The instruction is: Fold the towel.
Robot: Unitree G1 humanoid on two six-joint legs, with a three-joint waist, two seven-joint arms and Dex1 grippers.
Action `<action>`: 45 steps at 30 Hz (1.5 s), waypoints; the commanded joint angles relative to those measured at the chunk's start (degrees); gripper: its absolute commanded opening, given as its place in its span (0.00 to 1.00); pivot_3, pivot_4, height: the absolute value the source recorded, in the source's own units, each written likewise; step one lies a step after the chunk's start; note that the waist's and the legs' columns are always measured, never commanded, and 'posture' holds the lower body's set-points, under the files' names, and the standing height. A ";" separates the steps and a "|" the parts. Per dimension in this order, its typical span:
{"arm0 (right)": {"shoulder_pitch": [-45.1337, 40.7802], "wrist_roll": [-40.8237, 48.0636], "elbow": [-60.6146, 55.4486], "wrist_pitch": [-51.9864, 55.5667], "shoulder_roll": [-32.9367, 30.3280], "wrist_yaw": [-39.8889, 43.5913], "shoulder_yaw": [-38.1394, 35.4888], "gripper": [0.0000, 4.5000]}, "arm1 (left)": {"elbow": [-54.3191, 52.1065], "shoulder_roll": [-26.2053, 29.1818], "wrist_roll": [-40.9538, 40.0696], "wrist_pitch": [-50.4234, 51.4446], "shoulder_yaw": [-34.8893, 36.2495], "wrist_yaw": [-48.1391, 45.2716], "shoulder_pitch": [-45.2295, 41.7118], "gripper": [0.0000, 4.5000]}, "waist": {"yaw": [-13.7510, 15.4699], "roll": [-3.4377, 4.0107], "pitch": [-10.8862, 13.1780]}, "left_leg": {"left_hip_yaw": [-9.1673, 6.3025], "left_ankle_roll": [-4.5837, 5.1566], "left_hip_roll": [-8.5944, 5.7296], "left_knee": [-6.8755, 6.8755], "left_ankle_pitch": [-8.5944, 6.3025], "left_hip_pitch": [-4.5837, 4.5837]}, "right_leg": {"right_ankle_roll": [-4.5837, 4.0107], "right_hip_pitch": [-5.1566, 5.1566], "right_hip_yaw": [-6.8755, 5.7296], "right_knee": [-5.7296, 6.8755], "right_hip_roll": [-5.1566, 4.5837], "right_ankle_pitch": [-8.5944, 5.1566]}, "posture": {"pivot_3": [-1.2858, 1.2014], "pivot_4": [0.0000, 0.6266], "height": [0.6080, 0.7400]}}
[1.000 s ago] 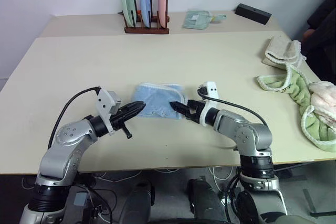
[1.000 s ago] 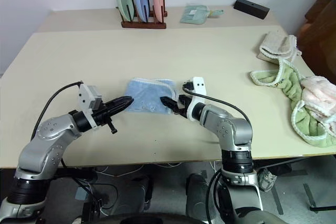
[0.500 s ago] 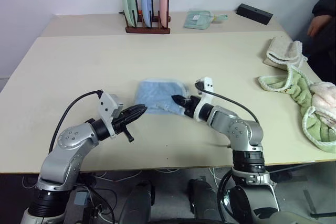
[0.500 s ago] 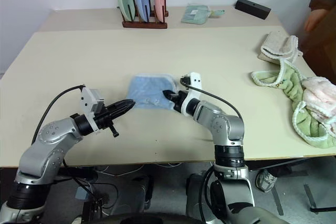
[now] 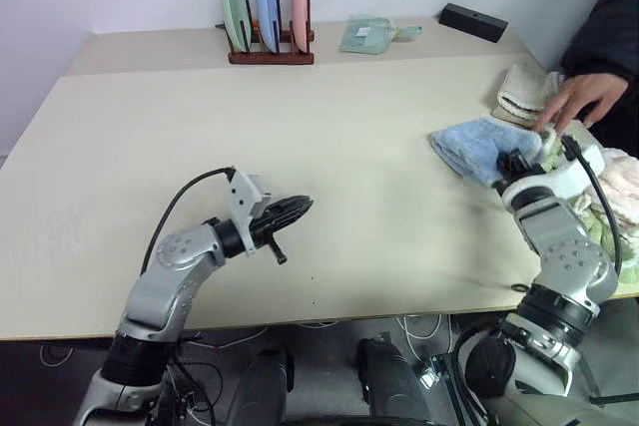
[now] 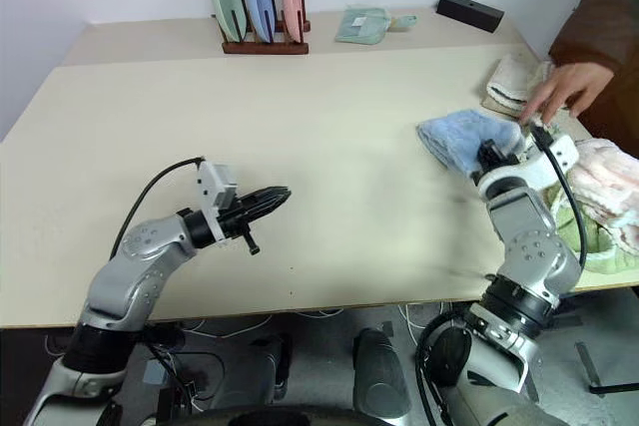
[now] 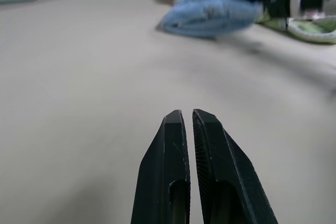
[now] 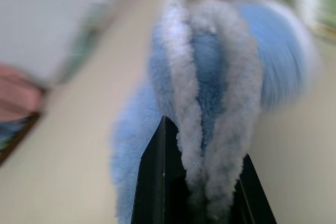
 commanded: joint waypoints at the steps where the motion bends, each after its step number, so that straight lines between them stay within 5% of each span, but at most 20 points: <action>1: 2.12 4.44 -4.77 0.58 1.18 -5.00 -2.35 0.00 | 0.74 -0.47 0.78 -1.94 -0.46 -0.87 -1.02 0.06 | -0.15 0.07 -0.01 | 0.03 0.00 -0.01 0.00 0.00 0.00 | 0.00 0.00 0.04 -0.02 -0.01 0.00 | 0.52 0.24 1.00; 8: 6.25 10.51 -8.49 0.69 1.86 -9.18 -1.82 0.00 | 1.90 -1.33 1.46 -2.85 -1.09 -1.33 -1.01 0.06 | -0.03 0.11 -0.04 | 0.03 0.00 -0.02 0.02 0.00 0.00 | 0.01 0.02 0.04 -0.05 -0.01 0.00 | 0.52 0.24 1.00; 12: 6.87 13.33 -9.40 -0.30 0.52 -8.81 -1.07 0.32 | 2.03 -1.56 1.67 -3.23 -1.50 -1.27 -0.64 0.06 | -0.04 0.11 -0.04 | 0.01 0.00 -0.01 0.01 0.00 0.00 | 0.01 0.02 0.03 -0.06 -0.01 -0.01 | 0.52 0.24 1.00; 18: 9.08 8.82 -11.43 -4.22 -5.18 -8.26 1.37 0.99 | 2.70 -2.01 1.85 -3.55 -1.44 -1.21 -1.01 0.06 | 0.05 0.14 -0.04 | 0.02 0.00 -0.01 0.01 0.00 -0.01 | 0.01 0.02 0.03 -0.08 -0.01 -0.01 | 0.52 0.24 1.00; 25: 15.20 -3.15 -18.28 -7.90 -19.17 0.42 9.79 0.99 | 10.27 -2.59 4.39 -9.43 3.25 2.82 -4.73 0.06 | 0.28 0.17 -0.04 | 0.03 0.00 -0.04 0.04 0.00 -0.04 | 0.02 0.03 0.02 -0.12 -0.02 -0.02 | 0.52 0.24 1.00; 32: 19.72 -14.95 -23.67 -18.24 -34.58 27.05 30.55 0.99 | 21.22 1.61 10.17 -16.99 8.48 7.47 -7.06 0.06 | -0.32 0.18 -0.05 | 0.03 0.02 0.01 0.01 -0.01 0.04 | 0.05 0.04 0.03 -0.12 0.04 -0.03 | 0.52 0.24 1.00; 38: 15.50 -16.89 -17.86 -22.37 -31.72 36.61 39.38 0.99 | 18.65 3.72 8.69 -17.31 11.94 6.68 -2.00 0.06 | 0.96 0.06 -0.01 | 0.01 0.01 -0.06 0.12 -0.01 -0.08 | 0.09 0.12 0.00 -0.30 -0.07 -0.03 | 0.52 0.24 1.00; 45: 14.94 -19.64 -13.45 -25.06 -28.75 41.06 41.36 0.99 | 10.05 4.82 5.97 -12.95 12.81 4.96 5.52 0.06 | 1.84 0.04 0.00 | -0.03 0.00 -0.06 0.15 -0.02 -0.10 | 0.07 0.12 -0.03 -0.30 -0.08 -0.03 | 0.52 0.24 1.00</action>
